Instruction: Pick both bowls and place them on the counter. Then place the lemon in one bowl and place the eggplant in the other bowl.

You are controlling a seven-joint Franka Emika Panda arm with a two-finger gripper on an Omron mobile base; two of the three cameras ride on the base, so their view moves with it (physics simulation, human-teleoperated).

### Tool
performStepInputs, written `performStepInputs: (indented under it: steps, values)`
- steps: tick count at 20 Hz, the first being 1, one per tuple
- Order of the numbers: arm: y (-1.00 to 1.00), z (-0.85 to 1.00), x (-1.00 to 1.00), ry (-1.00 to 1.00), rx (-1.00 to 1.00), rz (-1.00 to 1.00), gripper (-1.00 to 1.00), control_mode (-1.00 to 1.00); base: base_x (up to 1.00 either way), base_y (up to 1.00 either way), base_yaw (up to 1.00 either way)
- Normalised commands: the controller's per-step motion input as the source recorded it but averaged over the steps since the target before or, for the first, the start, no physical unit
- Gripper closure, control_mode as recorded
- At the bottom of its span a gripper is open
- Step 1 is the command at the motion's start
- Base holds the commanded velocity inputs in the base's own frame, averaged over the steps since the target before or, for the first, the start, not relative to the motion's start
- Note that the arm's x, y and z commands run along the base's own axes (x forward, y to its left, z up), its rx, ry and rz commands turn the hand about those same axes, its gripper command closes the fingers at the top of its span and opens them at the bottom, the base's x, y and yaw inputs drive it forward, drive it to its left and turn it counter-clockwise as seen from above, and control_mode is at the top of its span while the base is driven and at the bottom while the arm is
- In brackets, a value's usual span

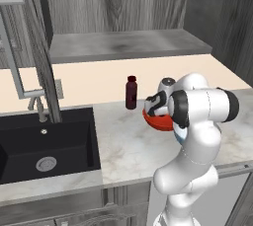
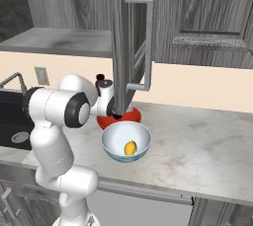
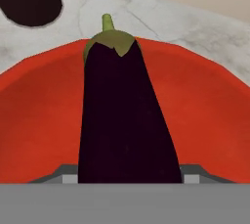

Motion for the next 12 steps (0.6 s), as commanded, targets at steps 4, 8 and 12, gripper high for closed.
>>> performStepInputs:
  steps: [4, 8, 12]
  values:
    - [-0.05, -0.17, 0.09, 0.02, 0.0, 0.0, 1.0, -1.0, 0.0, 0.0, 0.0]
    - [-0.02, -0.11, 0.09, 0.01, 0.0, 0.0, 1.0, -1.0, 0.0, 0.0, 0.0]
    - [-0.02, -0.1, 0.04, 0.02, 0.0, 0.0, 1.0, -1.0, 0.0, 0.0, 0.0]
